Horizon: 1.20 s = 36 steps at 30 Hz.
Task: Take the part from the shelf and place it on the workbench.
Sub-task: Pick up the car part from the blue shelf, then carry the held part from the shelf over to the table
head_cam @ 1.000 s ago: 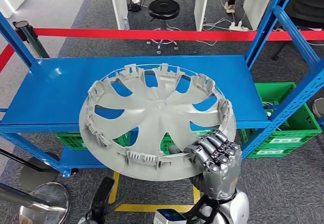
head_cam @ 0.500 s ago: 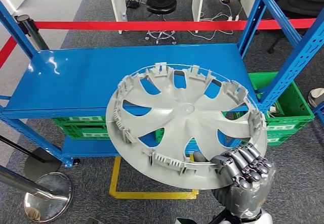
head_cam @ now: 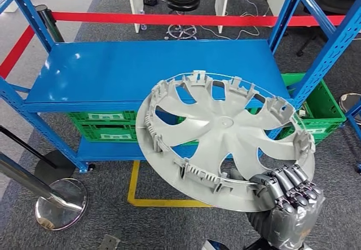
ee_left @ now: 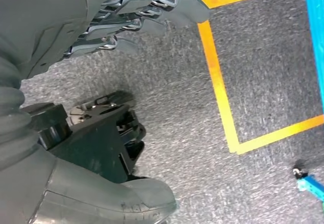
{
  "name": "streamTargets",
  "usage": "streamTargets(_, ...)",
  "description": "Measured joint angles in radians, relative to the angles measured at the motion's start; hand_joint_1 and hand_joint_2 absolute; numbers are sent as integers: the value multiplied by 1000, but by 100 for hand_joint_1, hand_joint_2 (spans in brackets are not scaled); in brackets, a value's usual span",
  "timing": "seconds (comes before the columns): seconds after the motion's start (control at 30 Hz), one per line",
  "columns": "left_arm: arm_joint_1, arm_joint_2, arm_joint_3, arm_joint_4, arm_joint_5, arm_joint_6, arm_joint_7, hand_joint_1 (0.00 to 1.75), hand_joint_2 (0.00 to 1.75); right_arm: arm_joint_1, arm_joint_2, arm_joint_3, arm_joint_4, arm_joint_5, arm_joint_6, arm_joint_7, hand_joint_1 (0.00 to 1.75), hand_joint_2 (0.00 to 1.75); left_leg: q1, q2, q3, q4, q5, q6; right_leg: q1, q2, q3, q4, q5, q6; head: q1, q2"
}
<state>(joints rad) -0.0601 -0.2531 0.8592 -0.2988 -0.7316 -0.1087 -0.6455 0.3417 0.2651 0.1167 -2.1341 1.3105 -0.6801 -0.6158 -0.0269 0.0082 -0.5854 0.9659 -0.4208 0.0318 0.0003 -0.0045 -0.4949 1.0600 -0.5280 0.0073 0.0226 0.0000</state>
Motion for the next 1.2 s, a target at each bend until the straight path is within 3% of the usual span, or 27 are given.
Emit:
streamTargets(0.03,-1,-1,-3,0,1,0,0,0,175,2,1,0,-4,2,0,1,175,175,-1,0,-7,1,10,-3,4,0,42,-64,-10,-5,0,0)
streamTargets(0.07,-2,-1,-5,0,1,2,0,0,175,4,1,0,-8,3,0,2,175,175,-2,1,-14,2,20,-6,7,0,65,-104,-20,-7,0,0)
streamTargets(0.13,-3,-1,-8,-1,1,6,0,0,175,8,2,0,-14,4,0,5,175,175,1,0,-28,5,31,-15,6,-1,56,-120,-13,-11,1,0)
streamTargets(0.17,-3,0,-9,-1,0,8,0,0,175,9,3,-1,-16,5,0,5,175,175,2,-2,-35,15,17,-21,3,-2,48,-122,-5,-15,0,0)
streamTargets(0.2,-3,1,-10,-1,0,10,0,0,175,10,4,-1,-18,6,0,6,175,175,3,-4,-46,40,-15,-29,0,-4,38,-123,5,-21,-1,0)
streamTargets(0.23,-3,2,-11,-1,-2,12,0,0,175,11,4,-1,-19,7,0,7,175,175,7,-6,-60,88,-64,-37,-2,-6,27,-122,14,-25,-3,0)
streamTargets(0.3,-4,4,-15,-1,-5,16,0,0,175,12,5,-2,-21,10,0,9,175,175,17,-6,-90,221,-156,-49,-2,-7,-2,-114,32,-28,-5,0)
streamTargets(0.33,-4,5,-19,-1,-7,19,0,0,175,13,5,-3,-22,12,0,11,175,175,21,-6,-97,277,-173,-54,-2,-7,-19,-108,40,-27,-5,0)
streamTargets(0.37,-5,6,-22,-1,-10,20,0,0,175,13,5,-4,-23,15,0,14,175,175,25,-6,-90,301,-164,-57,-3,-8,-35,-101,47,-26,-5,0)
streamTargets(0.4,-6,6,-26,-1,-12,22,0,0,175,15,5,-5,-25,18,0,18,175,175,28,-6,-69,295,-138,-59,-3,-8,-52,-93,53,-24,-5,0)
streamTargets(0.47,-11,7,-29,-1,-17,26,0,0,175,19,7,-6,-30,27,0,26,175,175,32,-6,18,186,-91,-60,-3,-7,-80,-77,64,-17,-5,0)
streamTargets(0.53,-18,7,-33,0,-23,30,0,0,175,23,9,-7,-38,36,0,36,175,175,31,-9,100,59,-97,-53,-1,-7,-98,-65,74,-6,-4,0)
streamTargets(0.57,-21,7,-34,0,-25,31,0,0,175,25,9,-7,-42,39,0,41,175,175,29,-10,118,24,-108,-48,-1,-7,-104,-63,81,0,-4,0)
streamTargets(0.63,-23,6,-35,0,-27,33,0,0,175,27,10,-8,-47,43,0,48,175,175,27,-10,117,4,-106,-36,-3,-7,-114,-62,94,14,-4,0)
streamTargets(0.67,-24,6,-35,1,-30,34,0,0,175,29,10,-9,-50,45,0,51,175,175,28,-9,112,0,-100,-28,-4,-6,-123,-57,85,20,-4,0)
streamTargets(0.7,-25,6,-36,1,-32,35,0,0,175,30,10,-10,-52,48,0,53,175,175,30,-7,104,-3,-93,-19,-4,-4,-135,-34,59,26,-1,0)
streamTargets(0.8,-29,6,-43,1,-39,36,0,0,175,34,10,-13,-57,53,0,56,175,175,27,-3,75,-3,-69,-2,-6,1,-188,143,-72,35,7,0)
streamTargets(0.83,-29,6,-46,1,-41,36,0,0,175,35,10,-13,-57,55,0,58,175,175,24,-2,65,-2,-61,-1,-6,1,-198,199,-94,35,8,0)
streamTargets(0.87,-30,6,-49,1,-42,36,0,0,175,36,10,-14,-58,56,0,59,175,175,22,-1,54,0,-54,0,-5,1,-194,226,-94,35,8,0)
streamTargets(0.9,-31,6,-50,1,-43,36,0,0,175,38,11,-14,-59,57,0,61,175,175,19,0,43,4,-48,0,-5,1,-172,215,-75,32,8,0)
streamTargets(0.97,-33,6,-53,1,-45,36,0,0,175,41,12,-14,-64,62,0,64,175,175,16,-2,25,12,-38,-1,-3,1,-83,95,-22,22,8,0)
streamTargets(1.03,-35,5,-54,2,-46,36,0,0,175,44,13,-14,-69,66,0,67,175,175,12,-3,10,19,-26,-8,0,3,3,-38,-7,11,7,0)
streamTargets(1.07,-37,5,-54,2,-47,35,0,0,175,45,13,-14,-72,68,0,68,175,175,12,-3,3,20,-19,-13,2,4,23,-74,-11,8,7,0)
streamTargets(1.13,-38,5,-54,2,-50,35,0,0,175,47,15,-14,-76,71,0,72,175,175,11,-3,-8,21,-3,-24,2,3,18,-92,-5,2,7,0)
streamTargets(1.17,-39,5,-54,2,-52,35,0,0,175,47,16,-14,-78,73,0,74,175,175,12,-4,-15,24,-8,-30,1,2,11,-95,3,-4,7,0)
streamTargets(1.2,-39,6,-55,2,-54,34,1,0,175,48,16,-14,-79,76,0,76,175,175,13,-6,-24,41,-32,-37,-2,0,2,-98,12,-12,6,0)
